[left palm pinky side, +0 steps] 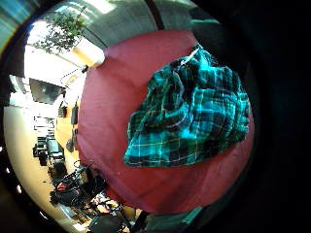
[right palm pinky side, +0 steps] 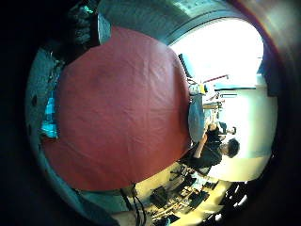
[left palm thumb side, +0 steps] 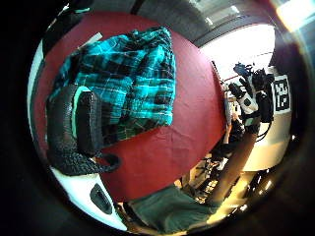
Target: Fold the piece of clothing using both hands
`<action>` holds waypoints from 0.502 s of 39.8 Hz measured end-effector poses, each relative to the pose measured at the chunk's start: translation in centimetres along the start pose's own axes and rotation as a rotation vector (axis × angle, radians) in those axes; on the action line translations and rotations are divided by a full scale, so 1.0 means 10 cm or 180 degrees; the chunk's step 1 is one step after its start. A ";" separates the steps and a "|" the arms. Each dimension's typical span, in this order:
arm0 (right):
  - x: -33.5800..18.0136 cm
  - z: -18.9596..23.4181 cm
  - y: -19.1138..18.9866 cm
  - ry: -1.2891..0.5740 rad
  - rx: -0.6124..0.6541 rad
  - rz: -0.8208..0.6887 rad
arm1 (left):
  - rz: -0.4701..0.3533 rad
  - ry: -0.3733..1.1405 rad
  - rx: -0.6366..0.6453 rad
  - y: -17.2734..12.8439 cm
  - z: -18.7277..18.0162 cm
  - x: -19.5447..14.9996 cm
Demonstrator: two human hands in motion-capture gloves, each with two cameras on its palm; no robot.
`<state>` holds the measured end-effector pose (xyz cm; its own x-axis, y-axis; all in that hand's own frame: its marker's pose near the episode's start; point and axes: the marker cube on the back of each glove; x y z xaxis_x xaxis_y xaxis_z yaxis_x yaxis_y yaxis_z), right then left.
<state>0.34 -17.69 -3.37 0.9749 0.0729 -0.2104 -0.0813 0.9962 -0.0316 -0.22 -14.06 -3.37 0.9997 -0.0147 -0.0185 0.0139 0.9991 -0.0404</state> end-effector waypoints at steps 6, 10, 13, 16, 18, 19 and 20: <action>-0.02 -0.06 -0.02 0.0000 0.0232 -0.0030 | -0.0239 -0.0132 0.0140 0.03 -0.07 -0.10; -0.03 -0.08 0.01 -0.0025 0.0229 -0.0024 | -0.0199 -0.0042 0.0198 0.03 -0.10 -0.10; 0.00 -0.09 0.05 -0.0015 0.0167 0.0017 | -0.0166 0.0036 0.0067 0.06 -0.09 -0.07; 0.07 -0.09 0.08 0.0068 0.0028 0.0100 | -0.0163 0.0054 -0.0054 0.06 -0.09 -0.05; 0.09 -0.09 0.06 0.0068 0.0040 0.0102 | -0.0152 0.0082 -0.0117 0.06 -0.09 -0.03; 0.09 -0.09 0.04 0.0046 0.0083 0.0090 | -0.0142 0.0108 -0.0154 0.06 -0.08 -0.01; 0.09 -0.08 0.01 0.0007 0.0144 0.0066 | -0.0129 0.0139 -0.0197 0.06 -0.07 0.01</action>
<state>1.01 -17.58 -4.35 0.9726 0.0936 -0.2128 -0.0921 0.9956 0.0170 -0.13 -13.49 -4.11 0.9966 -0.0582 -0.0591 0.0518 0.9933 -0.1036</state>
